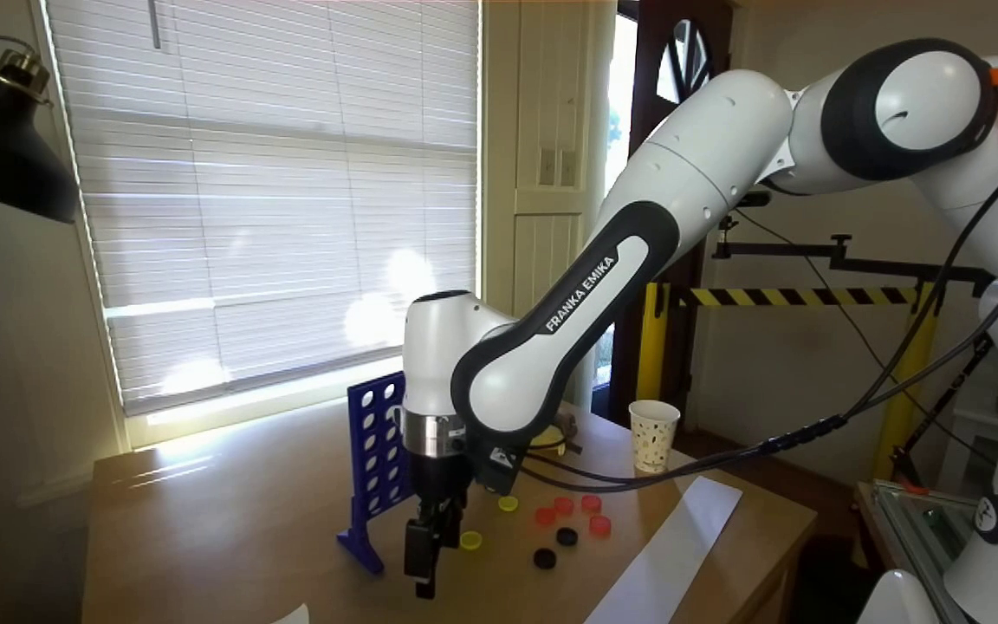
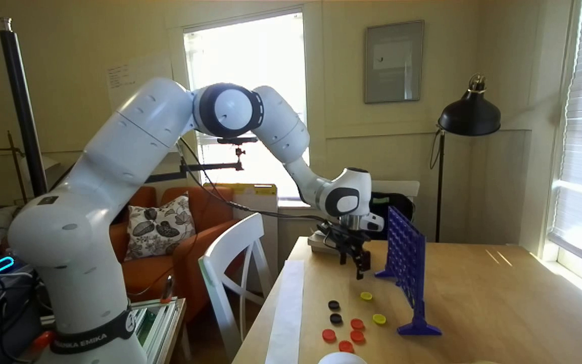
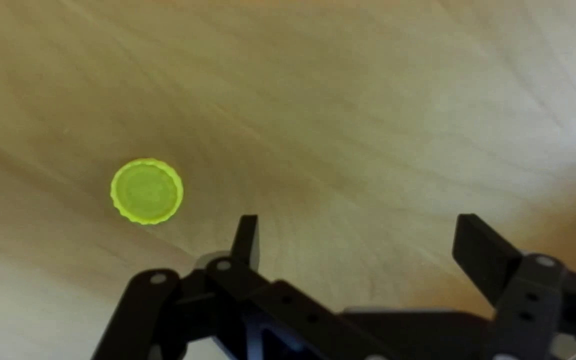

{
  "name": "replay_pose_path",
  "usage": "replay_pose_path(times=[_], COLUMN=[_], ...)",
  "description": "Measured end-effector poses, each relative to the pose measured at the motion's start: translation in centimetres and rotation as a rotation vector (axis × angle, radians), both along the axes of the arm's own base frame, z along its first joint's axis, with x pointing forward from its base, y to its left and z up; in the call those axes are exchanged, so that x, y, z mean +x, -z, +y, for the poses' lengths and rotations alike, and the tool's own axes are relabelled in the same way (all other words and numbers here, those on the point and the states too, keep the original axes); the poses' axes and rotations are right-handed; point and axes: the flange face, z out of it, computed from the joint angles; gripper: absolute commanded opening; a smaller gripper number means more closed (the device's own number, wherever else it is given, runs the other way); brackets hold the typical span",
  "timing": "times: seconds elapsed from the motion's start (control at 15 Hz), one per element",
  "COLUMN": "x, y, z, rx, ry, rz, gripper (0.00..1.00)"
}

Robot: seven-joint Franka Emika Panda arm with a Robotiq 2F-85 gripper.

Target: Place one yellow ring in the fifth line of the blue object

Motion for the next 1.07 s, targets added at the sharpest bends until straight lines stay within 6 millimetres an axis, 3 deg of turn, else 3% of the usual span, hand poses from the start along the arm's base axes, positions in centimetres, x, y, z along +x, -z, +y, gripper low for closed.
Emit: replay_pose_path(times=[0.33,1.07], x=[-0.6,1.0], y=[1.5,2.6], z=[1.7,-0.6], rx=[-0.069,-0.194], ry=[0.075,0.119], rz=[-0.049,-0.152], gripper=[1.00,1.00])
